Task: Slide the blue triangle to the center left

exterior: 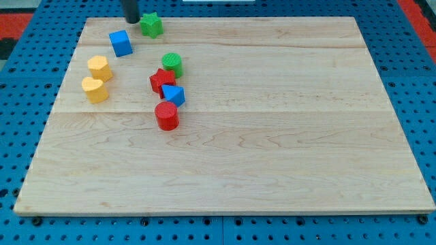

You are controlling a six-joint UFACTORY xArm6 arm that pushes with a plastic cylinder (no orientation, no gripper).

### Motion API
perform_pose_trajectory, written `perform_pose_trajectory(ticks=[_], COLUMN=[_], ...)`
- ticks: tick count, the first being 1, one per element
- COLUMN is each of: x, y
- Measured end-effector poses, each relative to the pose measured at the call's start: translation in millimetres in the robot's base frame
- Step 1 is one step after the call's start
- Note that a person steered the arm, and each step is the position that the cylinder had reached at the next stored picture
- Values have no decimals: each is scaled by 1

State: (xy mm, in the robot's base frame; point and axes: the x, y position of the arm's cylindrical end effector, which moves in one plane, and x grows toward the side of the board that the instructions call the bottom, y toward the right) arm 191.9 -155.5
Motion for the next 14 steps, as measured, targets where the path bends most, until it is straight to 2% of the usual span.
perform_pose_trajectory(ticks=[1,3,4,5,6,7,11,12,14], x=[8,57,55,74,170,201,224,235,266], y=[50,102,127,221,218,192,43,27,-39])
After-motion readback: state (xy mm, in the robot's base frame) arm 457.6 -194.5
